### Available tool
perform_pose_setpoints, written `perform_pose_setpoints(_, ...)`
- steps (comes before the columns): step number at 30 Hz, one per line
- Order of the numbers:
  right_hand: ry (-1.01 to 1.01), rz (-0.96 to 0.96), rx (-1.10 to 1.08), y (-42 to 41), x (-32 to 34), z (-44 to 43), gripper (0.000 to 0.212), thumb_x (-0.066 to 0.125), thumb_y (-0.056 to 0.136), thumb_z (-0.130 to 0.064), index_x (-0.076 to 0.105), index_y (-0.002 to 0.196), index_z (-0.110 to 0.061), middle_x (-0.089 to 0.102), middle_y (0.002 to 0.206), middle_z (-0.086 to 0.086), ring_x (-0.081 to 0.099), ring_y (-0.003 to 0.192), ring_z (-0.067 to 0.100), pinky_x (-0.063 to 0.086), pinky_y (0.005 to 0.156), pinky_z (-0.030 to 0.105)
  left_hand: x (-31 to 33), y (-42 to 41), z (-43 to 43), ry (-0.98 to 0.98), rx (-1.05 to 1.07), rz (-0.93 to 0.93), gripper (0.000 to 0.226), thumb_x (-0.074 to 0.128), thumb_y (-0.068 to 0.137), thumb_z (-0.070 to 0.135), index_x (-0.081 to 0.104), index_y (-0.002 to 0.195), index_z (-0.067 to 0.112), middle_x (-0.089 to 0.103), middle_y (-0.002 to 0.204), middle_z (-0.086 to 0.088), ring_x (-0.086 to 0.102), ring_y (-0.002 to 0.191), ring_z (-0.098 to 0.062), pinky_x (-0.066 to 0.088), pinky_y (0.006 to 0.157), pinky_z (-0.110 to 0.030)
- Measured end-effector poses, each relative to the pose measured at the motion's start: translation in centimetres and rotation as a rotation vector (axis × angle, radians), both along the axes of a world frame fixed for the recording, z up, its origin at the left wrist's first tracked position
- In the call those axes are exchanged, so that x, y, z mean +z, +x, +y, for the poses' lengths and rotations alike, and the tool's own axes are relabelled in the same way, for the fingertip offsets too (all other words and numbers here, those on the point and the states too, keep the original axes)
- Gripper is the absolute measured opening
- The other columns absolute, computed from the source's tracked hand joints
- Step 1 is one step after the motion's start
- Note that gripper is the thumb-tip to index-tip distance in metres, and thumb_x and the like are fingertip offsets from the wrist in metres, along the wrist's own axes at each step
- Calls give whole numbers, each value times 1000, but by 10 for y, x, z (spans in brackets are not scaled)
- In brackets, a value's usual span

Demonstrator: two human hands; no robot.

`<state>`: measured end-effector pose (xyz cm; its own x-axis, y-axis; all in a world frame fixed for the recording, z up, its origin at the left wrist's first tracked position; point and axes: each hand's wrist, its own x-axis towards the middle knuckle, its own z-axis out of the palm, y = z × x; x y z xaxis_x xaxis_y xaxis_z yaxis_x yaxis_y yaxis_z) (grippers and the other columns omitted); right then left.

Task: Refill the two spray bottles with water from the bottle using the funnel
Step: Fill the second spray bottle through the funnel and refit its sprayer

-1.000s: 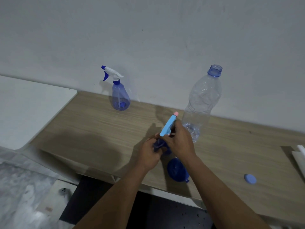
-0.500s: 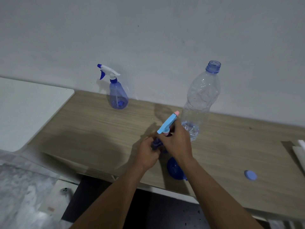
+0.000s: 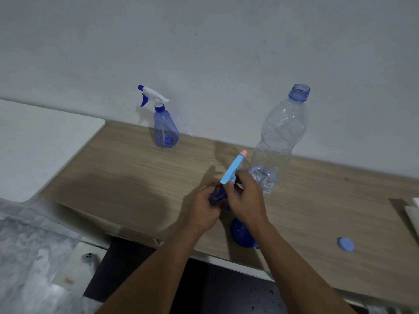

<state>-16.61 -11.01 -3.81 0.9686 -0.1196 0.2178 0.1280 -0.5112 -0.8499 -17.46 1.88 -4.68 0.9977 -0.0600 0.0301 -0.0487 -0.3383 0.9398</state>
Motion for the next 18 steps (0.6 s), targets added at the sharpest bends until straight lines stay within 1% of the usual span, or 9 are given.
perform_pose_setpoints(2, 35, 23, 0, 3, 0, 0, 9, 67, 93, -27, 61, 97, -21, 65, 90, -10, 64, 84, 8, 57, 73, 32, 0, 0, 0, 7, 5, -18, 44, 68, 74, -7, 71, 109, 19, 68, 105, 4, 65, 94, 1, 48, 79, -9)
perform_pose_setpoints(4, 54, 49, -22, 6, 1, 1, 16, 71, 91, -32, 61, 98, -21, 68, 91, -10, 65, 85, 7, 57, 74, 30, -1, 1, 1, 38, 10, -29, 46, 65, 72, -6, 70, 108, 22, 68, 104, 4, 65, 94, -3, 49, 80, -12)
perform_pose_setpoints(7, 49, 55, -64, 5, -2, 4, 21, 73, 89, -37, 61, 98, -21, 68, 89, -11, 65, 84, 4, 58, 74, 30, 3, -1, 0, 95, 19, -54, 43, 66, 72, -7, 70, 106, 20, 67, 100, 5, 62, 91, 5, 44, 74, -3)
perform_pose_setpoints(10, 53, 39, -110, 1, -6, 7, 22, 72, 89, -39, 60, 97, -22, 68, 89, -12, 66, 86, 3, 59, 74, 32, 8, -3, -1, 130, 18, -101, 40, 67, 72, -8, 71, 105, 14, 62, 92, 15, 58, 86, 16, 39, 70, 2)
perform_pose_setpoints(12, 67, 41, -136, 1, -7, 10, 22, 72, 89, -39, 61, 98, -23, 69, 91, -13, 66, 88, 0, 59, 76, 31, 8, -4, -2, 145, 16, -115, 38, 67, 73, -8, 71, 105, 11, 60, 89, 18, 58, 85, 16, 37, 69, 3)
perform_pose_setpoints(15, 107, 49, -139, 0, -4, 13, 21, 72, 90, -40, 62, 99, -24, 70, 92, -15, 66, 90, -3, 59, 77, 27, 10, -3, -1, 160, 17, -106, 35, 67, 76, -7, 71, 107, 10, 57, 87, 21, 54, 82, 24, 38, 67, 3)
perform_pose_setpoints(17, 143, 82, -141, -4, -1, 14, 21, 72, 91, -38, 62, 101, -23, 70, 91, -15, 66, 87, -5, 58, 75, 25, 11, -2, 1, 149, 4, -84, 34, 67, 78, -6, 70, 108, 11, 59, 90, 18, 54, 83, 24, 40, 68, 1)
perform_pose_setpoints(18, 176, 101, -149, -7, 1, 15, 24, 73, 90, -36, 59, 105, -24, 70, 92, -15, 66, 87, -7, 56, 74, 23, 11, -3, 1, 147, 1, -72, 33, 67, 79, -7, 69, 107, 10, 59, 90, 17, 55, 83, 22, 41, 68, 1)
